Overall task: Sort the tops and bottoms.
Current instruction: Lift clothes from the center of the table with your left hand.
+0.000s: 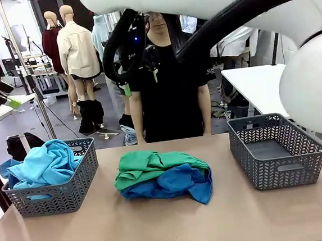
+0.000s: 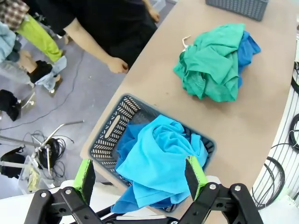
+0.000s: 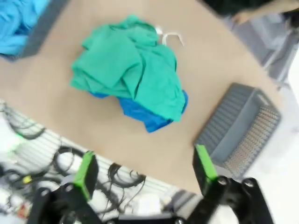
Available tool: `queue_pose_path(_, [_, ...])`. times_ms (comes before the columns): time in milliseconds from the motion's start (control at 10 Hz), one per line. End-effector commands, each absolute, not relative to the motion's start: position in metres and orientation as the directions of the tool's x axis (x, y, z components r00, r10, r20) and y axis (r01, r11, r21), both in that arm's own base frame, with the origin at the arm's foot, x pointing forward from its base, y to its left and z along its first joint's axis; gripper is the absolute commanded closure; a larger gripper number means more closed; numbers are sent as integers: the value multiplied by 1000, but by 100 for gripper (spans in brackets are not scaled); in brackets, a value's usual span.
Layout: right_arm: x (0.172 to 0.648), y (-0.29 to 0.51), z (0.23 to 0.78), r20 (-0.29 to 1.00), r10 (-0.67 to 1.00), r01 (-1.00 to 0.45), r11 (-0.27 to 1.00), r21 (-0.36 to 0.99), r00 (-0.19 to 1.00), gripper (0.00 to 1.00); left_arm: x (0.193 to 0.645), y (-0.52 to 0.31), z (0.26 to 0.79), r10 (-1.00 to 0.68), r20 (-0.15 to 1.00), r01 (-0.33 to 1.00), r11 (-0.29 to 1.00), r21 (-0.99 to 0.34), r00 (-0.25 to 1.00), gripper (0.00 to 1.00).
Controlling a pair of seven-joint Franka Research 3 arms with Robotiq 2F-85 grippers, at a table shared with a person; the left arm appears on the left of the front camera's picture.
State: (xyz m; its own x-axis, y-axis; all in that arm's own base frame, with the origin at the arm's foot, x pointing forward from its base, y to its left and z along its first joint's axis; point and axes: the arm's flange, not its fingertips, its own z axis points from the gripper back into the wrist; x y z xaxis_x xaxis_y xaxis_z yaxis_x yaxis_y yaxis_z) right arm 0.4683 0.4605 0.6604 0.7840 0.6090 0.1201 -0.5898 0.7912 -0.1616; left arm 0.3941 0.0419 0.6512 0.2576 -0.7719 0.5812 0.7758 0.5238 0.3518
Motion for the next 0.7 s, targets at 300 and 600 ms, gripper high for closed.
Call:
queue_pose_path(300, [495, 465, 649, 108, 649, -612, 752, -244, 753, 0, 394, 43, 657, -771, 584, 771, 526, 359, 254, 0])
queue_pose_path(600, [471, 318, 653, 277, 332, -298, 942, -157, 902, 0, 409, -26, 628, -819, 554, 868, 379, 322, 153, 0])
